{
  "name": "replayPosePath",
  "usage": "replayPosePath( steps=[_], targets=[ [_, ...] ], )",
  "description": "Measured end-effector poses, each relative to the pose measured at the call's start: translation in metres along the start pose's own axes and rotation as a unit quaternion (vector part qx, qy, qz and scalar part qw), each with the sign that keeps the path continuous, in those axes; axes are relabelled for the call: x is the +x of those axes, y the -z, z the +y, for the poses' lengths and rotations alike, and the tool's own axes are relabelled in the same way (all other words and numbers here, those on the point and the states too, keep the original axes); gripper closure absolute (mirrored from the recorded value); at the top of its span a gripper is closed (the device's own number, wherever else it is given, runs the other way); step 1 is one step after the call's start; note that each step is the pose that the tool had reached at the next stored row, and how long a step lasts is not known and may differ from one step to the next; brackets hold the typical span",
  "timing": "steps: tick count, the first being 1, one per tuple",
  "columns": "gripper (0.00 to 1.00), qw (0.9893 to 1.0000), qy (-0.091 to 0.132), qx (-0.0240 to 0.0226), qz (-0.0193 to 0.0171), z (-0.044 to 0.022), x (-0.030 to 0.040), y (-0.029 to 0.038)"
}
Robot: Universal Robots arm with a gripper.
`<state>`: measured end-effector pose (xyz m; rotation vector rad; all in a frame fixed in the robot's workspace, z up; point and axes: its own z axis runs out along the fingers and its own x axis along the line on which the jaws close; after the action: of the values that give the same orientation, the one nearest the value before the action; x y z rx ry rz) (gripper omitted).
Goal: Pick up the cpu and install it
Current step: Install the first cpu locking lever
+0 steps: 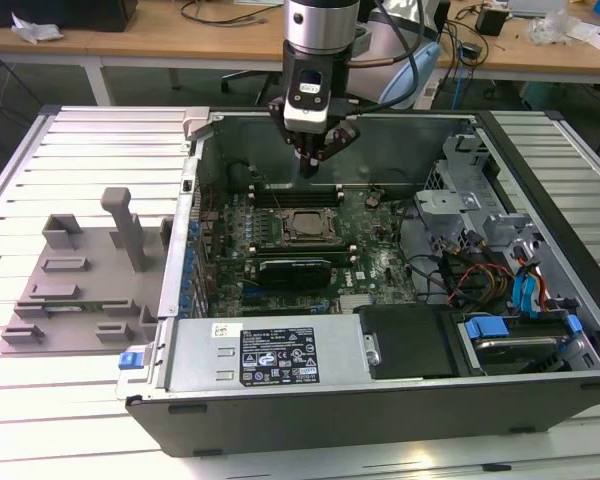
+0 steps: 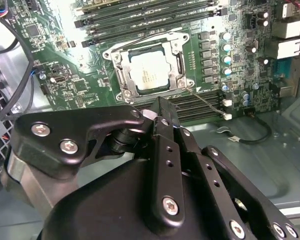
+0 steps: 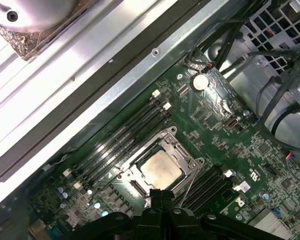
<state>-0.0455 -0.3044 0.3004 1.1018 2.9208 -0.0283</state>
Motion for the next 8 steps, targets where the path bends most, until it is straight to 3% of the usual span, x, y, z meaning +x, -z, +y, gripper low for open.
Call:
replayPosePath(
  steps=[8],
  targets=[
    [0.89, 0.9997, 0.023, -0.0006, -0.0002, 0.0, 0.0, 0.0]
  ],
)
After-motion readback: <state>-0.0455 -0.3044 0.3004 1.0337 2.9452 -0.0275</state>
